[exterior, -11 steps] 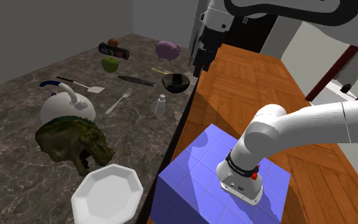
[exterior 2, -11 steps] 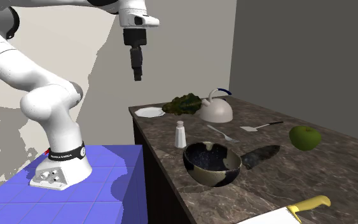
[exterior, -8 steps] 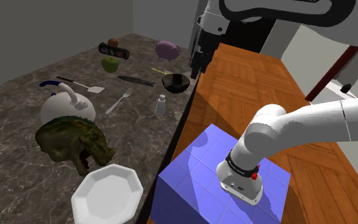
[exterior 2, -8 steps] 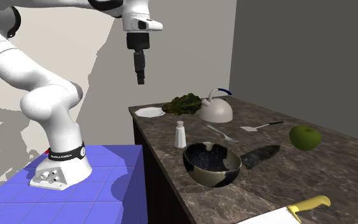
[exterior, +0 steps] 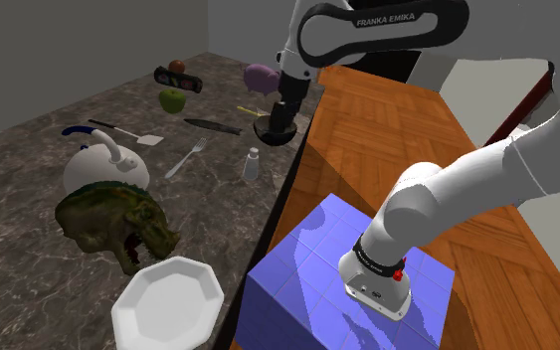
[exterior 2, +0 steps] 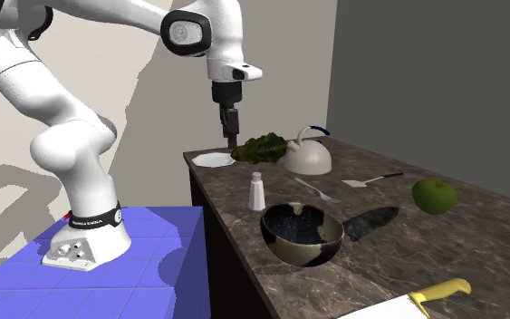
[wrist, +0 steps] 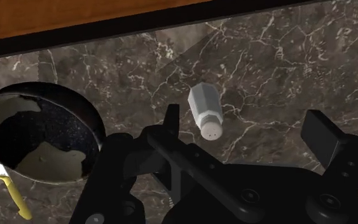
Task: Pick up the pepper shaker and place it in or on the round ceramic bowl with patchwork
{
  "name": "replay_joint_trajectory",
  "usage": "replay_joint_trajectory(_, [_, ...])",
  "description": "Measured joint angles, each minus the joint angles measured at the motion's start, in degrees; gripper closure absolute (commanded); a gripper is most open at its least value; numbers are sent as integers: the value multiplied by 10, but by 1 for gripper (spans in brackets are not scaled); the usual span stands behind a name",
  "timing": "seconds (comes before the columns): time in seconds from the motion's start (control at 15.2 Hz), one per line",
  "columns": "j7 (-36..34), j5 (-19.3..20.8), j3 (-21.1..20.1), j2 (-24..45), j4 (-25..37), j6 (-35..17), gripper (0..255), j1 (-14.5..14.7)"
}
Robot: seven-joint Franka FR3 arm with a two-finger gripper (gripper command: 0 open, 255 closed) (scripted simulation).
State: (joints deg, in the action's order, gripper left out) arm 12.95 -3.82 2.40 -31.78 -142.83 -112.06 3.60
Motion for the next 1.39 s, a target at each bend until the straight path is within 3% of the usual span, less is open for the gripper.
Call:
replay_joint_trajectory(0.59, [66, -24, 14, 174, 37, -144, 0, 22])
replay_joint_trajectory(1.06, [75, -34, 12, 215, 17, -204, 0, 27])
replay_joint_trajectory(1.39, [76, -34, 12, 217, 14, -210, 0, 27])
